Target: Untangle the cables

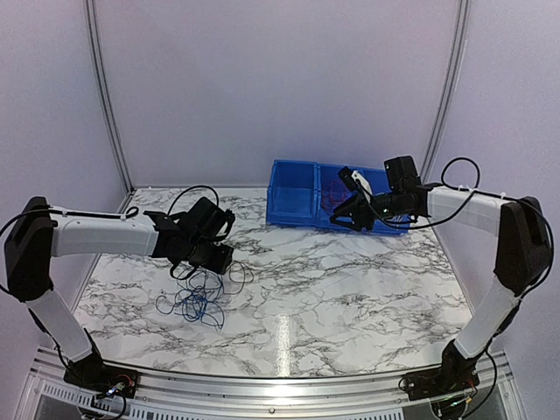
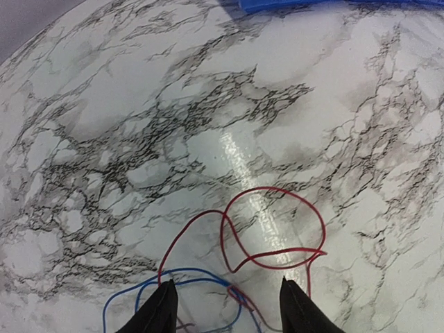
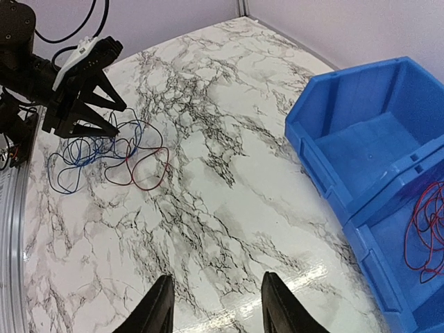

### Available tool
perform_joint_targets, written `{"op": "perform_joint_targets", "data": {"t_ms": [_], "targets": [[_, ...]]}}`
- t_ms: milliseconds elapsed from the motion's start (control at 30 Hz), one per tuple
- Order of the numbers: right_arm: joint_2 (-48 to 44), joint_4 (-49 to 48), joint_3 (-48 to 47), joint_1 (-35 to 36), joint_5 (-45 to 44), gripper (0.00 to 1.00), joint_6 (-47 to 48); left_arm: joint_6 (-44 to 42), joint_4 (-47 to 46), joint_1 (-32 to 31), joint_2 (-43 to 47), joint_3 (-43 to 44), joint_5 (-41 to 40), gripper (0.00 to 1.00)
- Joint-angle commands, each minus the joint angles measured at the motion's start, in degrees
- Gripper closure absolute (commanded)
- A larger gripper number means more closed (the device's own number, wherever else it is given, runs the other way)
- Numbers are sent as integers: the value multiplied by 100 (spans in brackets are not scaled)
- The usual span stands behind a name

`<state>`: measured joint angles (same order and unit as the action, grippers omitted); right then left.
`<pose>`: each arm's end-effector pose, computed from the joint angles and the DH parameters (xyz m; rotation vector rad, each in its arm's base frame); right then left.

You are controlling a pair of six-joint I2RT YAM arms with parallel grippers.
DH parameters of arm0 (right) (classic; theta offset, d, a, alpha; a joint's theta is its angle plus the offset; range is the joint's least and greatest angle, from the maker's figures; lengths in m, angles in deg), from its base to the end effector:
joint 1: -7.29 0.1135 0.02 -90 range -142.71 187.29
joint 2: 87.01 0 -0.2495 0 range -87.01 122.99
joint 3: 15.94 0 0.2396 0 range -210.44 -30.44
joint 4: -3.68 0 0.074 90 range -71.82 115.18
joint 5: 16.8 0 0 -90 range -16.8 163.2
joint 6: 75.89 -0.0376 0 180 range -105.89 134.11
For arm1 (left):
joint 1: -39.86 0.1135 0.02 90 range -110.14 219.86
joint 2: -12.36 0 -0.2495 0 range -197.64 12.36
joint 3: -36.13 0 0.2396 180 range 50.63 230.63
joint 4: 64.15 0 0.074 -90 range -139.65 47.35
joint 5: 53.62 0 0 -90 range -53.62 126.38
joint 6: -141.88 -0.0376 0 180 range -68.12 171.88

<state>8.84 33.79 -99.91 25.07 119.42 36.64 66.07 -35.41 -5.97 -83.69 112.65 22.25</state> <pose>0.3290 0.1340 0.2455 -1.1174 1.8660 0.8716 0.2474 -0.2415 0.1991 0.5421 2.3268 -0.1988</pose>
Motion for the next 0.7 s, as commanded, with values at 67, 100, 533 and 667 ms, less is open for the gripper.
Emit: {"op": "perform_joint_targets", "data": {"t_ms": [67, 100, 533, 667], "targets": [[-135, -146, 25, -11, 293, 57, 97, 210, 1106, -15, 584, -192, -852, 47], [-117, -120, 15, -16, 318, 57, 109, 255, 1157, 0, 590, -226, -884, 47], [-72, -14, -16, -11, 311, 56, 207, 786, 1439, 616, -798, 442, -116, 53], [-52, -24, -5, -12, 303, 56, 216, 620, 1331, 653, -992, 601, -106, 64]]}}
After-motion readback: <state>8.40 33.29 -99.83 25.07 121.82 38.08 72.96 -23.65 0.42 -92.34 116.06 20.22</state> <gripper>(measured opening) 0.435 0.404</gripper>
